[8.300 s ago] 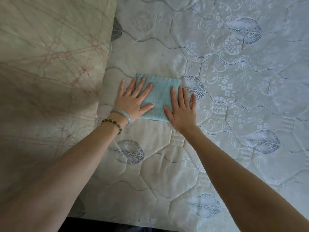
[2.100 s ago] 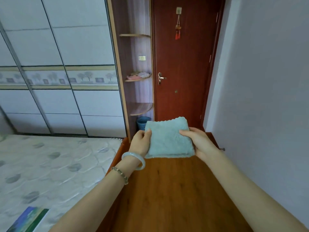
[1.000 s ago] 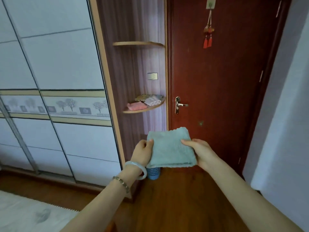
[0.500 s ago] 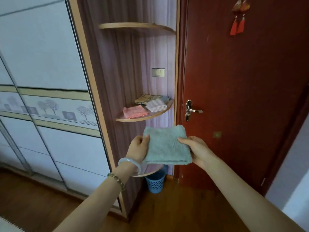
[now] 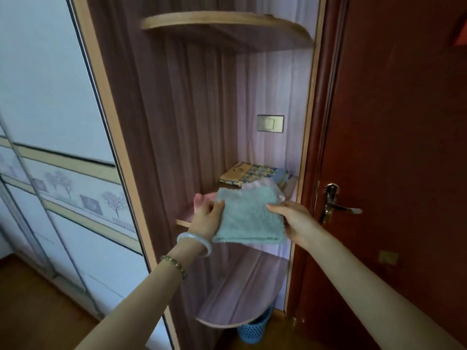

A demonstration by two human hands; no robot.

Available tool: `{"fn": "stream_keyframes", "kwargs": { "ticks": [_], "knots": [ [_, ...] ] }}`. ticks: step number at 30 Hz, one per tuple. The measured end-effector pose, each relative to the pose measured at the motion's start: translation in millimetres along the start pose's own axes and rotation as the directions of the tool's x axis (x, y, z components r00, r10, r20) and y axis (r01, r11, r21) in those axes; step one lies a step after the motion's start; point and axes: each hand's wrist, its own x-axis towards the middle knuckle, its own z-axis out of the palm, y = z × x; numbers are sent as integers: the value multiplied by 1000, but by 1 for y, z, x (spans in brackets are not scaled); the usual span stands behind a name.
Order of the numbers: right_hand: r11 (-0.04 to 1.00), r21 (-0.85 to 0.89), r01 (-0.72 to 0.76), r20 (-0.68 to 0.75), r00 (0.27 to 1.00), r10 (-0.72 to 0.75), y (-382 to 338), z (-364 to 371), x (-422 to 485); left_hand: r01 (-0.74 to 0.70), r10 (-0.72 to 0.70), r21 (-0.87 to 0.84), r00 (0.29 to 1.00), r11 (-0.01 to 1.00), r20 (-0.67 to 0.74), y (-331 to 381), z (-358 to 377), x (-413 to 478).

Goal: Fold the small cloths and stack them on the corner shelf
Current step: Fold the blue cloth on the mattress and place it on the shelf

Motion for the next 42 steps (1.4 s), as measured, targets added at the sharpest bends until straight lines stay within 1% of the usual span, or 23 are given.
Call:
{"fn": "stream_keyframes", "kwargs": {
  "ticks": [9,12,14,17,19,21,23,25,26,27,28,29,30,31,32,33,34,35,36,37,38,40,42],
  "knots": [
    [992,-81,-101,88,990,108,5,21,118,55,-48,64,993,996,-104,-18,-9,86],
    [989,-94,-112,157,979,126,5,32,154,58,-36,111,982,992,-187,-23,-13,111],
    [984,-120,-132,189,970,153,6,40,177,88,-59,120,972,989,-228,-28,-16,126],
    [973,-193,-129,204,964,168,9,52,213,155,-112,153,959,976,-261,-40,-21,142],
    [947,-313,-75,202,969,143,14,58,232,200,-148,166,947,966,-285,-51,-23,148],
    [875,-484,-9,190,975,115,19,60,246,272,-224,146,934,951,-279,-66,-26,151],
    [745,-665,53,194,975,104,26,61,259,367,-326,151,914,918,-241,-81,-28,150],
    [626,-769,127,212,975,63,32,62,269,429,-363,349,900,833,-240,-87,-29,145],
    [591,-785,186,240,971,14,32,63,271,434,-336,457,899,777,-281,-89,-28,143],
    [563,-781,272,292,955,-55,29,66,272,422,-285,519,902,743,-326,-87,-25,142],
    [528,-758,382,373,919,-130,25,68,271,384,-202,558,911,736,-360,-86,-22,141],
    [466,-728,502,469,861,-195,21,72,269,298,-72,599,925,743,-372,-83,-19,140],
    [378,-708,597,560,800,-214,19,76,267,173,94,680,937,712,-338,-81,-17,140],
    [262,-693,672,645,740,-190,21,79,265,70,213,760,940,647,-268,-77,-13,139],
    [138,-688,713,702,701,-122,27,79,263,-8,269,809,945,587,-186,-78,-11,140],
    [19,-684,729,728,685,-34,37,78,261,-48,248,837,963,545,-107,-77,-8,141],
    [-82,-677,731,730,681,54,48,74,259,-59,184,857,982,513,-43,-79,-3,141],
    [-155,-667,729,721,684,113,59,70,258,-53,100,871,995,489,5,-84,2,142],
    [-193,-663,723,712,689,135,67,65,257,-37,28,882,999,470,27,-90,6,142],
    [-202,-663,721,710,691,136,72,63,258,-15,-37,888,999,459,35,-98,9,143],
    [-196,-666,720,708,693,138,74,61,258,0,-61,891,998,454,32,-102,12,142],
    [-174,-664,728,713,686,148,69,62,262,20,-67,877,998,480,14,-104,11,141],
    [-118,-649,752,744,659,112,59,67,265,28,-39,851,999,525,-9,-95,6,138]
  ]
}}
